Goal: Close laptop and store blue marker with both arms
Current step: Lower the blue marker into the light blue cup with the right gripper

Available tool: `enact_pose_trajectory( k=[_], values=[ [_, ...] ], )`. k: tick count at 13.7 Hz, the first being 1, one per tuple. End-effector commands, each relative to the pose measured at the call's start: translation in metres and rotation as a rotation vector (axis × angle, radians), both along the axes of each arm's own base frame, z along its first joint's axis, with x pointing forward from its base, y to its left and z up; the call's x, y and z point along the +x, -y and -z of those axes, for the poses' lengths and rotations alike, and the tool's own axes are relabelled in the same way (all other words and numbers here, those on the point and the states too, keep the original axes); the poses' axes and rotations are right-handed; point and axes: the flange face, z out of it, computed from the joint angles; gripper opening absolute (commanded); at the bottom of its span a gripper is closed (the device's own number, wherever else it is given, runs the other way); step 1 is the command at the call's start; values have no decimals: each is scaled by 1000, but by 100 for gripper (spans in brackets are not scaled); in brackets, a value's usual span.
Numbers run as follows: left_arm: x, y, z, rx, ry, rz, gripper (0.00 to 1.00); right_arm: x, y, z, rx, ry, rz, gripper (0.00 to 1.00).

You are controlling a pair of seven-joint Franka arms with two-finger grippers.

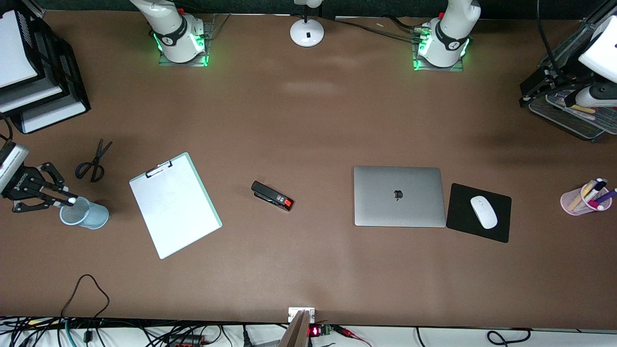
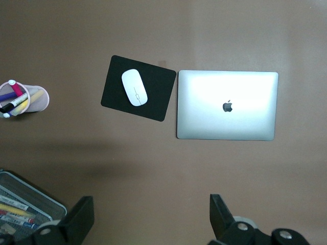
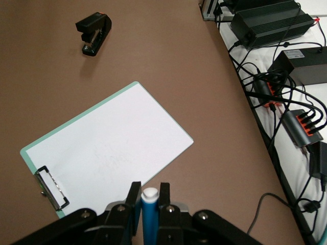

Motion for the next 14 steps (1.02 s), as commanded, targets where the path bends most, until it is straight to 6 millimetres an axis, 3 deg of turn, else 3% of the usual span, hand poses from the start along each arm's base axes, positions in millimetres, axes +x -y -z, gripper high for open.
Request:
enact_pose_trajectory(
  k=[1, 5, 9, 14],
  values=[
    [-6, 2, 0, -15, 17, 28, 100, -5, 24, 12, 73, 44, -14, 0],
    [-5, 7, 1, -16, 18, 37, 100, -7, 50, 41, 129, 21, -56, 0],
    [6, 3, 13, -16, 11, 31, 100, -3, 67, 52, 195, 47, -68, 0],
    [15, 2, 29, -15, -6, 34, 100, 5, 74, 56, 272, 63, -94, 0]
  ],
)
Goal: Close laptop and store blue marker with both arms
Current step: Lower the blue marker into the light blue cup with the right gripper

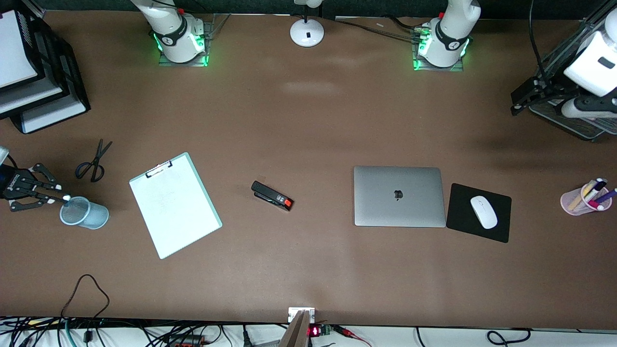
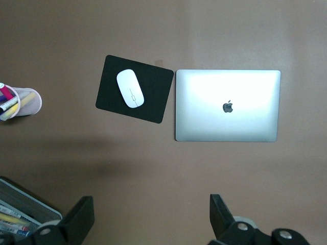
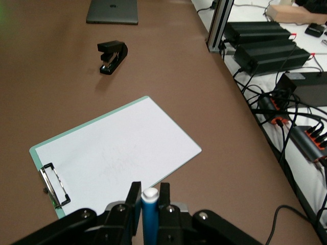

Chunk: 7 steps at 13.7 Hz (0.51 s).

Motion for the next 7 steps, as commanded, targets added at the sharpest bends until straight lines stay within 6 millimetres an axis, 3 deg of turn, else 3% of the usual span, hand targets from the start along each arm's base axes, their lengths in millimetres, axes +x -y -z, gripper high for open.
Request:
enact_pose_trajectory(
  k=[1, 4, 7],
  values=[
    [1, -3, -1, -14, 10, 19, 100, 8, 4, 0, 51, 31, -16, 0],
    [-1, -3, -3, -14, 13, 19, 100, 11, 3, 3, 71, 59, -22, 0],
    [-1, -3, -5, -15, 13, 19, 100, 10, 8, 20, 73, 63, -38, 0]
  ],
)
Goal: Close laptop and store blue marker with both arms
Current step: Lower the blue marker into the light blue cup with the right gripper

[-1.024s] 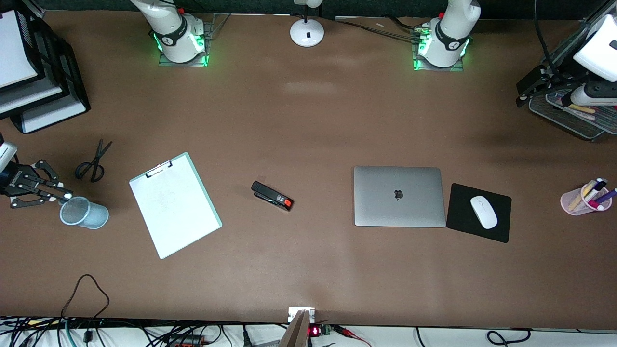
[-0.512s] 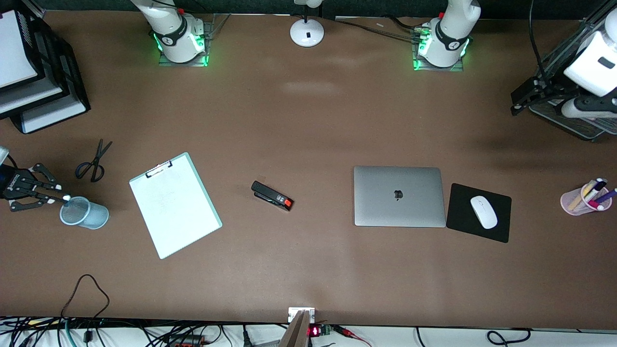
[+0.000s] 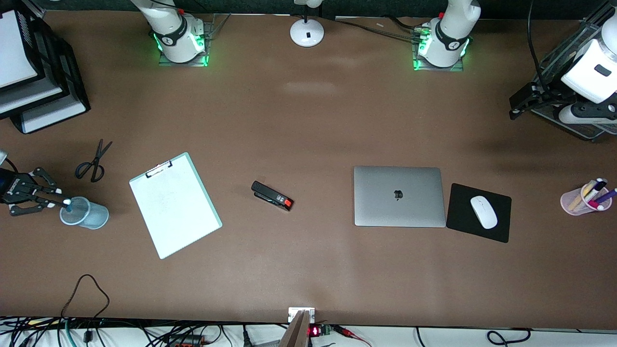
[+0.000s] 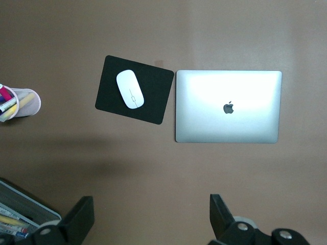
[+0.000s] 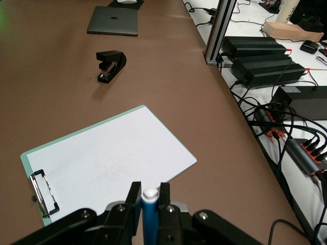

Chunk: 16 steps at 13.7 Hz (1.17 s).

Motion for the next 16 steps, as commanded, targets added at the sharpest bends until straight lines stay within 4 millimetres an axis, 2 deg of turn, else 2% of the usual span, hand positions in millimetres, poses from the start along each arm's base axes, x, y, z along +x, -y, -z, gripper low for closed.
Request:
enact_pose_trajectory(
  k=[1, 8, 14, 16],
  values=[
    [-3, -2, -6, -15, 11, 20, 100, 3, 9, 9, 36, 33, -14, 0],
    [-5, -3, -5, -14, -5, 18, 100, 0, 15, 36, 49, 5, -5, 0],
    [-5, -2, -5, -14, -4, 20, 100, -8, 33, 50, 55, -5, 19, 0],
    [-5, -2, -5, -14, -4, 20, 100, -11, 39, 63, 62, -20, 29, 0]
  ],
)
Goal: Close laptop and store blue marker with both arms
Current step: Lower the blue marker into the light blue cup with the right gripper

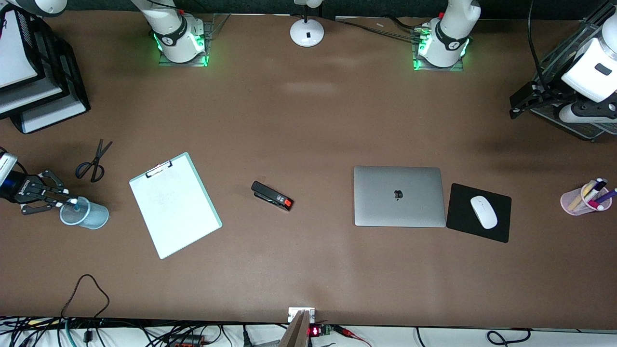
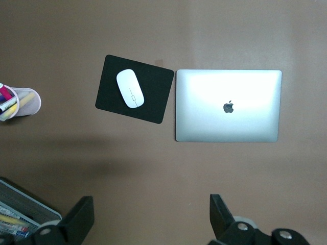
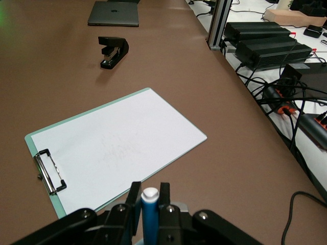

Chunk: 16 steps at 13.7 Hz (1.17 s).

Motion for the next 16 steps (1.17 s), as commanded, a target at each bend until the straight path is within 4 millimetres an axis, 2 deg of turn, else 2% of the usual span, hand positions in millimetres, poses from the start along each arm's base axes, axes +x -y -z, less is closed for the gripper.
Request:
enact_pose_trajectory(
  k=[1, 5, 12, 16],
  values=[
    [-4, -2, -4, -14, -2, 19, 100, 1, 8, 16, 37, 14, 5, 0],
    [-3, -1, -4, -15, 4, 22, 100, -6, 23, 30, 43, -2, 32, 0],
    [-1, -1, -2, -16, 3, 21, 100, -7, 25, 51, 44, -23, 45, 0],
    [-1, -2, -2, -16, 3, 18, 100, 3, 30, 48, 26, -1, 56, 0]
  ],
)
